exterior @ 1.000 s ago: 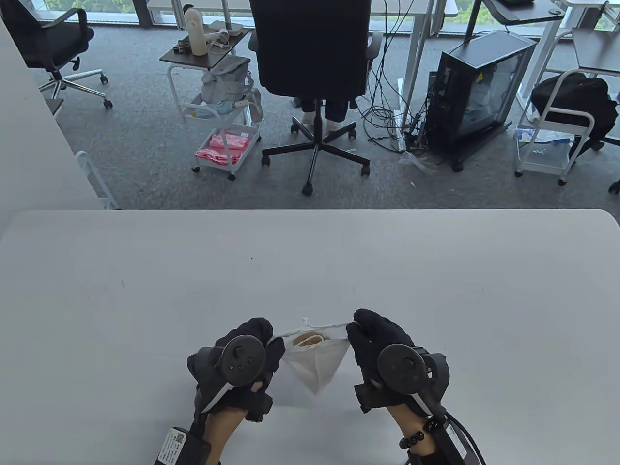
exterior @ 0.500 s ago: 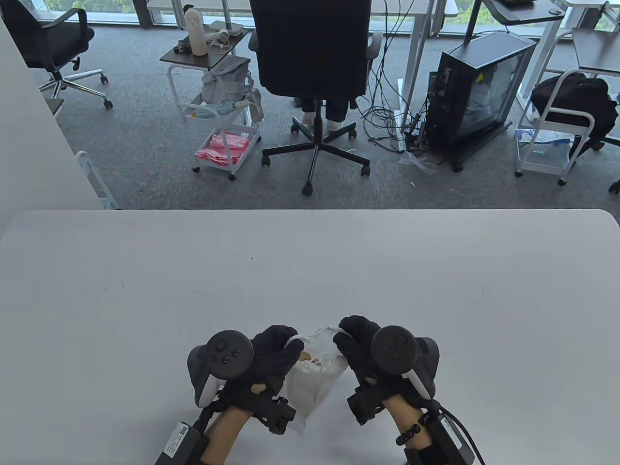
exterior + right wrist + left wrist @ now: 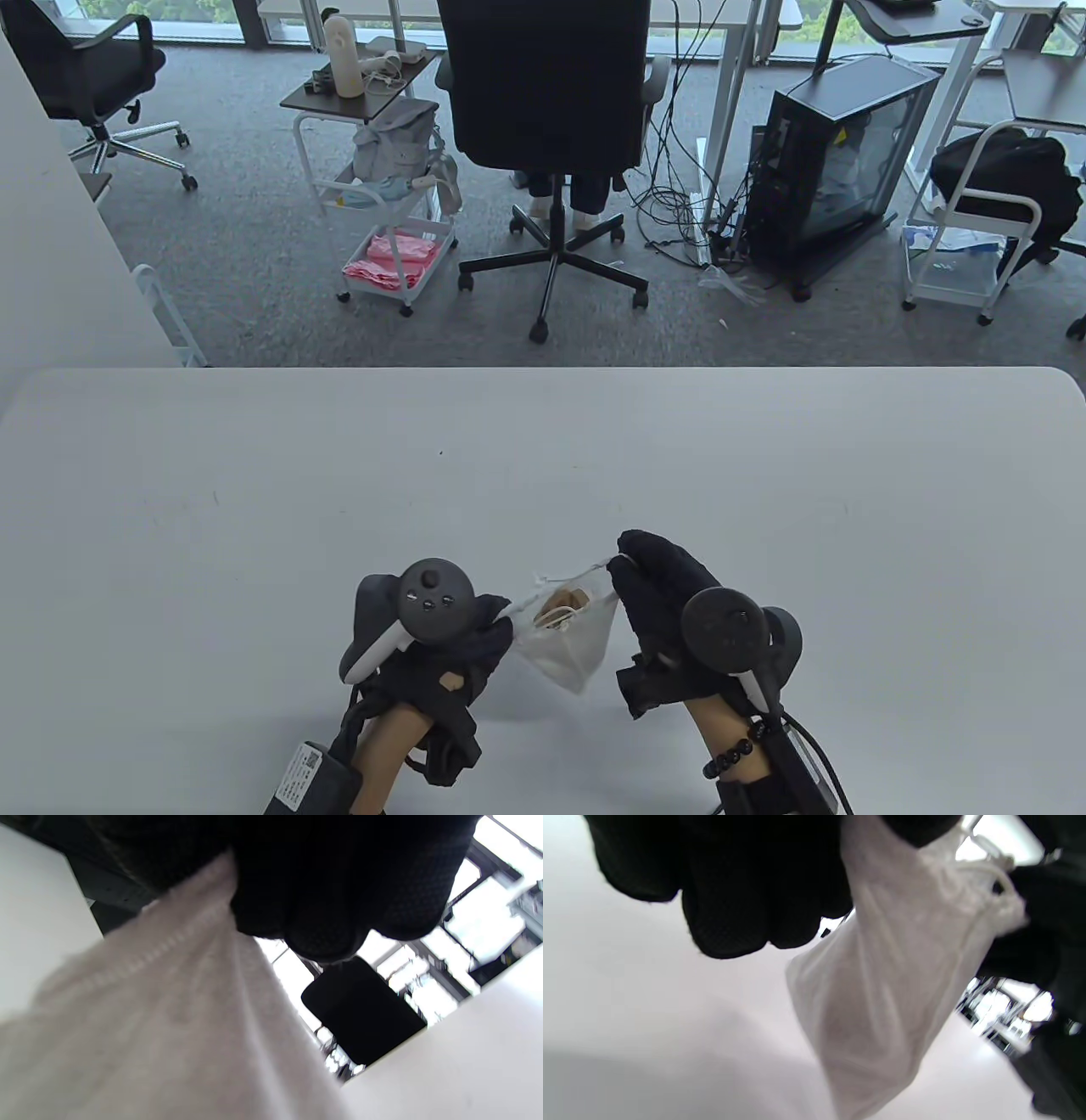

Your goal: Empty bag and arrange number blocks in order

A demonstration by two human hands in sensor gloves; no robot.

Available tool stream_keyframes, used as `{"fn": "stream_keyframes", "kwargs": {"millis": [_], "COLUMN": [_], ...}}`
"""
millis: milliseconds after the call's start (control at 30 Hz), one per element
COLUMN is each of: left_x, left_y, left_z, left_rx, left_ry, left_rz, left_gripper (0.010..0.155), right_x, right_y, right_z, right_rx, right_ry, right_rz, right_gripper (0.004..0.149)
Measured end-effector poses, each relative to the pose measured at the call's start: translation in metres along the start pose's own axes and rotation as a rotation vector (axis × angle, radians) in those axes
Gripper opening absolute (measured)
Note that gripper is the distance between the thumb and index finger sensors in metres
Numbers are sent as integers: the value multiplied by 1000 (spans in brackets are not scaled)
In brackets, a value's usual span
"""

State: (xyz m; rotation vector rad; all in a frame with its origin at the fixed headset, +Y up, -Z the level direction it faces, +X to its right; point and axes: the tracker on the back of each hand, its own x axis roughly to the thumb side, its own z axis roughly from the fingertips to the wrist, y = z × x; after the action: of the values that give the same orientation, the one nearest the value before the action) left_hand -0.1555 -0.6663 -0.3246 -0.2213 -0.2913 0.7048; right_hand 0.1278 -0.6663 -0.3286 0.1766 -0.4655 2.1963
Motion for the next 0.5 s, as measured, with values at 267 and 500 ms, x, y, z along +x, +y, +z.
{"fn": "stream_keyframes", "kwargs": {"millis": [267,500], "left_x": [-27,-22], "left_y": [7,-4], "left_z": [-21,-39], "left_rx": [14,-168], "left_ry": [-148,-324], "left_rz": [685,994], "left_gripper": [44,44], "right_x": [-74,-92], "right_y": [45,92], "right_z": [-8,2], "right_rx": [479,860], "right_ry": [353,341], "right_rz": [-715,-1306], "right_gripper": [72,83]}}
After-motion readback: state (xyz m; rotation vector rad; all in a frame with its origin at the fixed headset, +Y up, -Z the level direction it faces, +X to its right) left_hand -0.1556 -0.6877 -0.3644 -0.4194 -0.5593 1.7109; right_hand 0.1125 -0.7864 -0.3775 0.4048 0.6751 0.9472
